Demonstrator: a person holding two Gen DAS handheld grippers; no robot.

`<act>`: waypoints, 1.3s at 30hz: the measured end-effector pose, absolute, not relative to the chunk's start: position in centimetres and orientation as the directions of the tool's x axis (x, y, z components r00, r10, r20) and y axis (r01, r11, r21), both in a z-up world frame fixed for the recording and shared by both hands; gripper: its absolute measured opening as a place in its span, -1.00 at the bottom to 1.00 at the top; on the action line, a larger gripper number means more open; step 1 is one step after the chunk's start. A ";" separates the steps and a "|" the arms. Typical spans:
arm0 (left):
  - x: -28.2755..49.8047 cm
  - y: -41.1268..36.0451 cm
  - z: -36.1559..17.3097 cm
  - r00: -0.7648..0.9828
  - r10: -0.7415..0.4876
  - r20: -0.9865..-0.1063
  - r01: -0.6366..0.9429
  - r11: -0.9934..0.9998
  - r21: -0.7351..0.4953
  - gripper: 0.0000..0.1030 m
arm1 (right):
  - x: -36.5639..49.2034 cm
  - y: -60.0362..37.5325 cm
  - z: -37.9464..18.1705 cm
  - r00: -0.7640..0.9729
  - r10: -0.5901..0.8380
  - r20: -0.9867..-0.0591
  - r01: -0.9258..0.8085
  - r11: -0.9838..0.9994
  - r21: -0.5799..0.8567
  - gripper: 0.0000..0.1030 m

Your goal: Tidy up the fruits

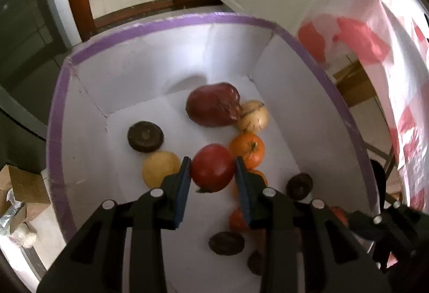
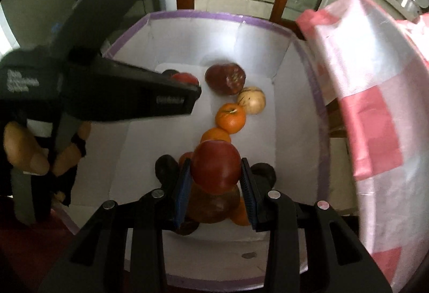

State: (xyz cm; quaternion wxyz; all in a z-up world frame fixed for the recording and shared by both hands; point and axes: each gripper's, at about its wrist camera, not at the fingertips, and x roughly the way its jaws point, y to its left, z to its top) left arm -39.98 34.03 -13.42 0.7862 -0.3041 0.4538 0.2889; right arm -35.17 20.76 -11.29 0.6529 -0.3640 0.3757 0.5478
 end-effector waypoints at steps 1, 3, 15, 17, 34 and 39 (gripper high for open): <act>-40.1 34.1 -13.2 0.428 0.188 -0.884 -0.732 0.645 -0.217 -0.19 | -35.1 20.7 -11.4 0.115 0.438 -0.891 -0.989 0.133 -0.062 -0.30; -40.3 34.2 -13.0 0.444 0.193 -0.875 -0.730 0.644 -0.228 0.02 | -35.0 20.9 -11.5 0.113 0.433 -0.895 -0.990 0.129 -0.062 -0.29; -41.1 35.2 -9.6 0.542 0.300 -0.785 -0.720 0.647 -0.250 0.97 | -35.2 20.1 -8.1 0.182 0.529 -0.829 -0.980 0.169 -0.107 0.69; -41.0 34.8 -8.0 0.529 0.390 -0.754 -0.726 0.668 -0.164 0.97 | -35.2 19.9 -7.4 0.182 0.544 -0.819 -0.980 0.169 -0.105 0.69; -39.7 32.6 -6.4 0.285 0.444 -0.850 -0.788 0.613 0.056 0.97 | -33.5 19.3 -6.1 0.200 0.488 -0.850 -0.961 0.268 -0.072 0.69; -39.2 31.4 -8.3 0.266 0.373 -0.889 -0.763 0.645 0.042 0.97 | -32.2 19.3 -7.3 0.221 0.446 -0.867 -0.943 0.326 -0.073 0.69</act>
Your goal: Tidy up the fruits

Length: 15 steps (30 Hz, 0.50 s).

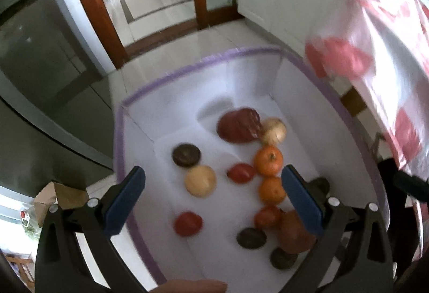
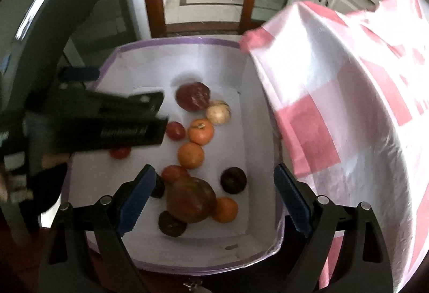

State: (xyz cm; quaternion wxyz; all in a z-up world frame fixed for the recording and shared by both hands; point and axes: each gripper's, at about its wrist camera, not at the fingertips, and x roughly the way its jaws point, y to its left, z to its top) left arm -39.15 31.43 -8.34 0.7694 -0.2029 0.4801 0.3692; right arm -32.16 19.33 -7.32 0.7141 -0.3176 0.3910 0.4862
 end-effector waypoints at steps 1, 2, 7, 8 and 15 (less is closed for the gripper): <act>-39.0 31.3 -8.6 0.263 0.366 -0.893 -0.762 0.646 0.040 0.97 | -31.9 19.4 -7.5 0.223 0.439 -0.870 -0.939 0.336 -0.071 0.69; -38.9 31.1 -8.8 0.261 0.363 -0.894 -0.763 0.646 0.039 0.97 | -31.7 19.4 -7.6 0.224 0.432 -0.874 -0.936 0.346 -0.069 0.69; -39.2 31.5 -9.3 0.261 0.345 -0.901 -0.773 0.634 0.019 0.97 | -31.3 19.7 -8.3 0.225 0.398 -0.890 -0.927 0.370 -0.069 0.69; -39.3 31.6 -9.4 0.260 0.343 -0.903 -0.776 0.631 0.017 0.97 | -31.4 19.7 -8.5 0.224 0.391 -0.893 -0.927 0.367 -0.072 0.69; -39.6 31.8 -10.0 0.241 0.344 -0.907 -0.785 0.619 0.026 0.97 | -31.9 20.3 -9.7 0.225 0.348 -0.910 -0.931 0.351 -0.096 0.69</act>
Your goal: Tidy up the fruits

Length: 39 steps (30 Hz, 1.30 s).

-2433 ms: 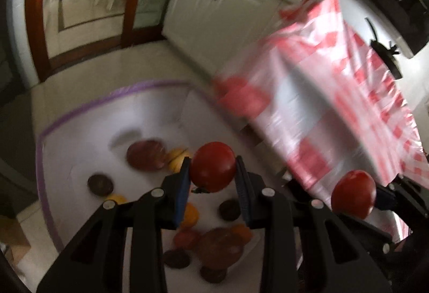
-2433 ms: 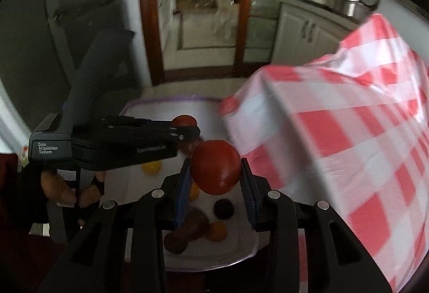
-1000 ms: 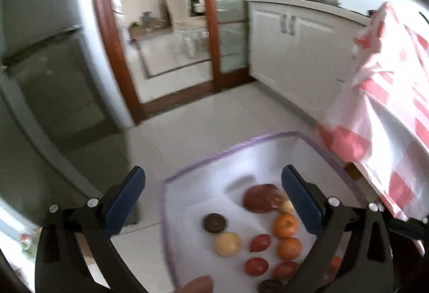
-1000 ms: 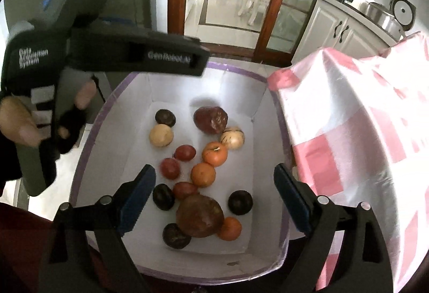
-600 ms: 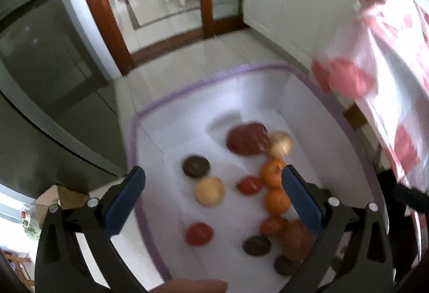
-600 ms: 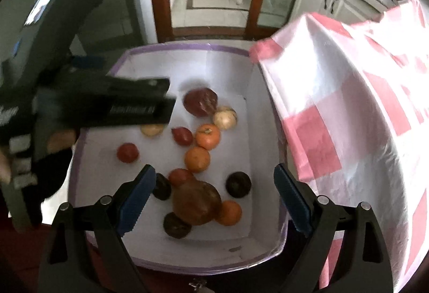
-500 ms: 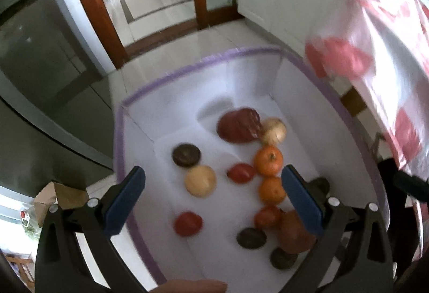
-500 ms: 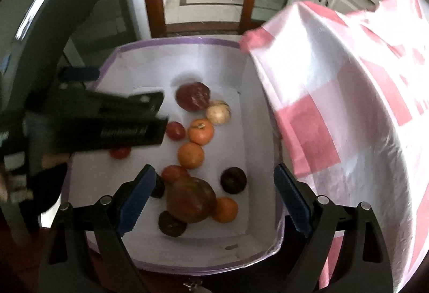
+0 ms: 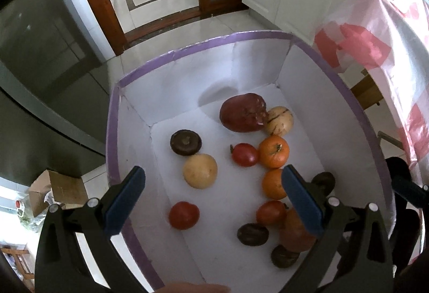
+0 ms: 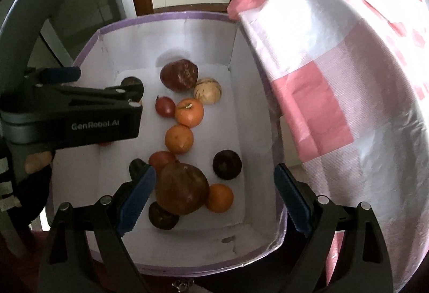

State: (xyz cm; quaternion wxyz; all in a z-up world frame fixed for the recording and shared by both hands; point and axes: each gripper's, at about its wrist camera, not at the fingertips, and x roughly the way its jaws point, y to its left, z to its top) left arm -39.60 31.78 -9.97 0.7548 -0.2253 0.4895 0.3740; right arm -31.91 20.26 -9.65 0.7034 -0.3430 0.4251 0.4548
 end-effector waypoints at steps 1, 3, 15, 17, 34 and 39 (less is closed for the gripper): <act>-39.6 31.7 -10.0 0.237 0.350 -0.906 -0.784 0.619 0.034 0.97 | -31.9 20.3 -9.8 0.225 0.343 -0.912 -0.931 0.352 -0.097 0.69; -39.5 31.7 -10.2 0.229 0.358 -0.905 -0.782 0.621 0.048 0.97 | -31.9 20.4 -10.0 0.223 0.336 -0.915 -0.930 0.354 -0.096 0.69; -39.6 31.8 -10.3 0.217 0.357 -0.908 -0.780 0.623 0.059 0.97 | -31.8 20.6 -10.1 0.221 0.332 -0.917 -0.929 0.357 -0.095 0.69; -39.6 31.8 -10.3 0.216 0.356 -0.909 -0.779 0.625 0.060 0.97 | -31.8 20.6 -10.1 0.220 0.332 -0.917 -0.930 0.356 -0.095 0.69; -39.7 31.8 -10.3 0.213 0.352 -0.911 -0.780 0.623 0.059 0.97 | -31.9 20.5 -10.3 0.218 0.328 -0.919 -0.930 0.355 -0.094 0.69; -39.6 31.8 -10.3 0.213 0.352 -0.911 -0.780 0.623 0.059 0.97 | -32.0 20.6 -10.4 0.217 0.328 -0.919 -0.930 0.355 -0.093 0.69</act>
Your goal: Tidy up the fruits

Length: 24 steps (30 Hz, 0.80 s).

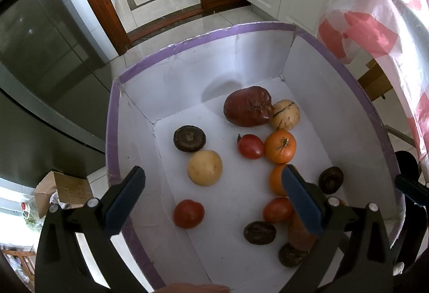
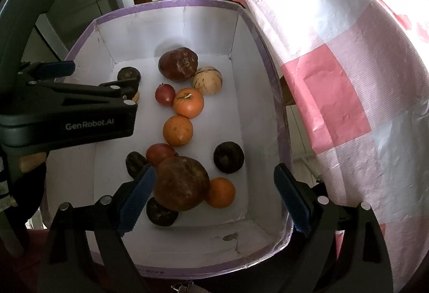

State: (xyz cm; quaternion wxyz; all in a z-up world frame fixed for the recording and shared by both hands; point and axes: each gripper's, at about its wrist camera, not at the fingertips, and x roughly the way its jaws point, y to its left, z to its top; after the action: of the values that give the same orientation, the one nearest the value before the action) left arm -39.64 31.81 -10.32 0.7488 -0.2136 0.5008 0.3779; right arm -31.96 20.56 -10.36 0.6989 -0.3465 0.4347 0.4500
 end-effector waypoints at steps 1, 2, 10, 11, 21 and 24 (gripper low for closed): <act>-39.6 31.8 -10.4 0.212 0.351 -0.912 -0.780 0.623 0.058 0.97 | -31.9 20.6 -10.3 0.217 0.328 -0.919 -0.930 0.356 -0.093 0.69; -39.6 31.8 -10.4 0.212 0.351 -0.912 -0.780 0.623 0.058 0.97 | -31.9 20.6 -10.3 0.217 0.328 -0.919 -0.930 0.356 -0.093 0.69; -39.7 31.8 -10.5 0.212 0.350 -0.912 -0.780 0.623 0.058 0.97 | -31.9 20.6 -10.4 0.216 0.327 -0.920 -0.930 0.356 -0.092 0.69; -39.6 31.8 -10.5 0.212 0.350 -0.912 -0.780 0.623 0.058 0.97 | -31.9 20.6 -10.4 0.216 0.326 -0.920 -0.930 0.356 -0.092 0.69; -39.8 31.8 -10.6 0.211 0.350 -0.913 -0.780 0.623 0.059 0.97 | -31.9 20.5 -10.5 0.215 0.325 -0.921 -0.930 0.355 -0.092 0.69; -39.9 31.7 -10.8 0.208 0.349 -0.914 -0.784 0.618 0.058 0.97 | -31.9 20.5 -10.5 0.215 0.324 -0.921 -0.931 0.353 -0.093 0.69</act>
State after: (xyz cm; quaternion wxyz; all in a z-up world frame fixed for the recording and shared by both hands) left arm -39.94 31.67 -10.76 0.7464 -0.2162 0.5021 0.3795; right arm -31.93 20.54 -10.52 0.6975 -0.3479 0.4361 0.4498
